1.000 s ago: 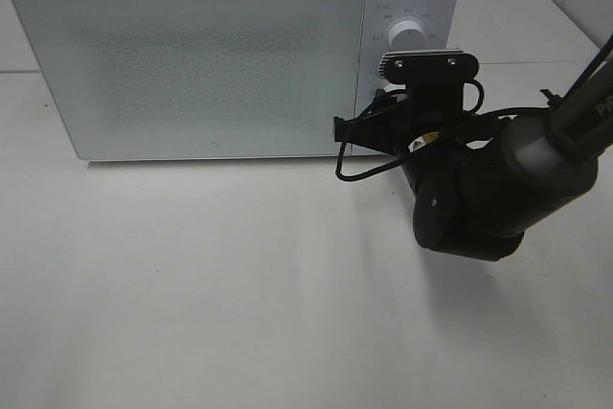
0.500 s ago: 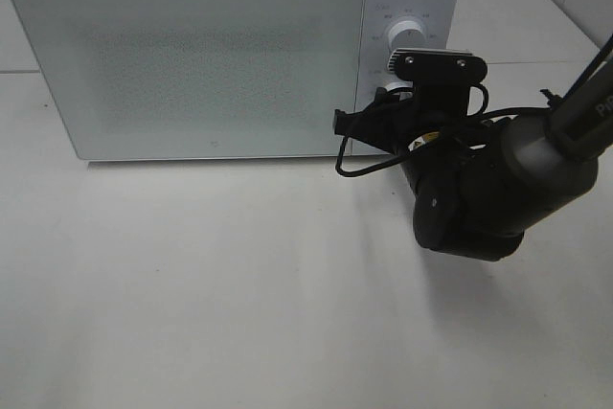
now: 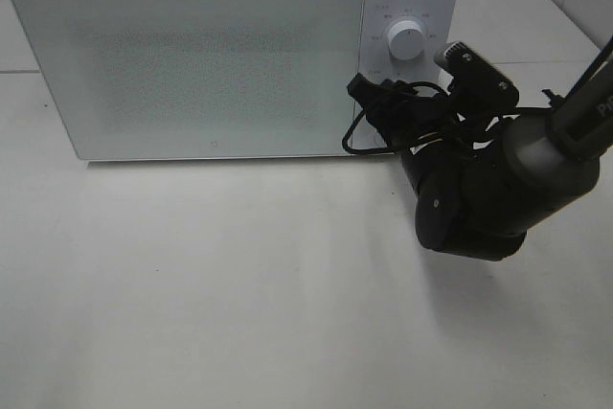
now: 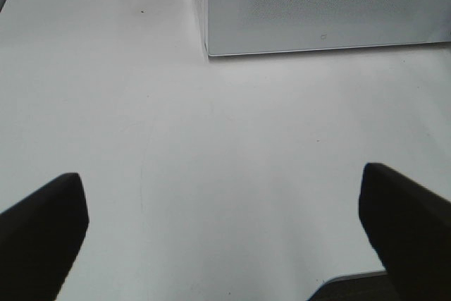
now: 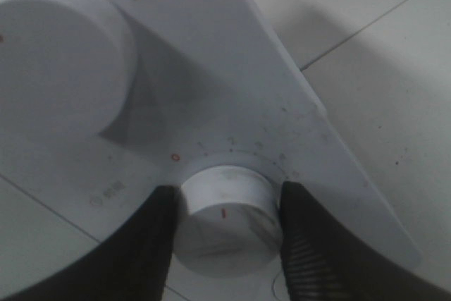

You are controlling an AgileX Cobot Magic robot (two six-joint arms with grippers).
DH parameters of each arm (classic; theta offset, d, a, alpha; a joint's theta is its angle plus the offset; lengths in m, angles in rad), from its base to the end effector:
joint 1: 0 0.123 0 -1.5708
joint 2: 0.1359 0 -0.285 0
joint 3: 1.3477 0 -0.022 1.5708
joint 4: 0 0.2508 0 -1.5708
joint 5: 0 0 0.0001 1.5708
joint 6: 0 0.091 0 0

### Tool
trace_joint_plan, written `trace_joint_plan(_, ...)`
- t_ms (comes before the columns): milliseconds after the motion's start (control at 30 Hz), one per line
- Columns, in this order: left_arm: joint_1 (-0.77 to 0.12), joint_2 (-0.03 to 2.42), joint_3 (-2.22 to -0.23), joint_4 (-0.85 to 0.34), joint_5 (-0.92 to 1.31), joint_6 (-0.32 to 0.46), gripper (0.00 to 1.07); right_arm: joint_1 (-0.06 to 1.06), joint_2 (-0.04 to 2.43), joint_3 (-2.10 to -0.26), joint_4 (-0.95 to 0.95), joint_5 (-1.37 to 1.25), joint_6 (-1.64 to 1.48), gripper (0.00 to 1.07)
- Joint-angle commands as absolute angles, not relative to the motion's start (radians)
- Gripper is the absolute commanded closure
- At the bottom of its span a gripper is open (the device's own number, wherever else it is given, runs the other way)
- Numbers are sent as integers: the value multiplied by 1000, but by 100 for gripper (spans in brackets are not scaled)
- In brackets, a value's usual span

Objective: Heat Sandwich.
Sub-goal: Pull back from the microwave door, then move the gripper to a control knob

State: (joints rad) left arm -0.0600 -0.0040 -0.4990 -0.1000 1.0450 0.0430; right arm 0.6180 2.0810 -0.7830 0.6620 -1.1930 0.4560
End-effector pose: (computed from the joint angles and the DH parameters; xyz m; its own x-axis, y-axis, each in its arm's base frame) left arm -0.0054 -0.0076 0.2786 -0.4375 0.0190 -0.8990 0.1341 0.9900 -0.0443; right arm 0.3193 0.1632 0.1156 -0.0724 0.6245 -0.7777 0.0487 0.7810 0.6226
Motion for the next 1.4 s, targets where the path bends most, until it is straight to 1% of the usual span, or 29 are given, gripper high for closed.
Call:
trace_joint_plan(33,-58,-33,-496,-98,1037,38,3,618,2076,-794,607,-1225,607,98)
trace_joint_plan(133,-58,-33,-496,-98,1037,38,3,618,2076,-794,607,-1227,749,98)
trace_joint_plan(333,-58,-33,-496,-98,1037,38,3,618,2076,-794,607,-1227,915,97)
trace_joint_plan(467,-58,-33,-496,-98,1037,38,3,618,2076,-794,608,-1227,1130,97)
trace_joint_plan(800,-58,-33,-496,-98,1037,38,3,618,2076,-794,627,-1278,1419,97)
trace_joint_plan(1067,-58,-33,-496,-98,1037,38,3,618,2076,-794,646,-1279,1525,97)
trace_joint_plan(1400,-58,-33,-496,-98,1037,38,3,618,2076,-792,633,-1279,1472,95)
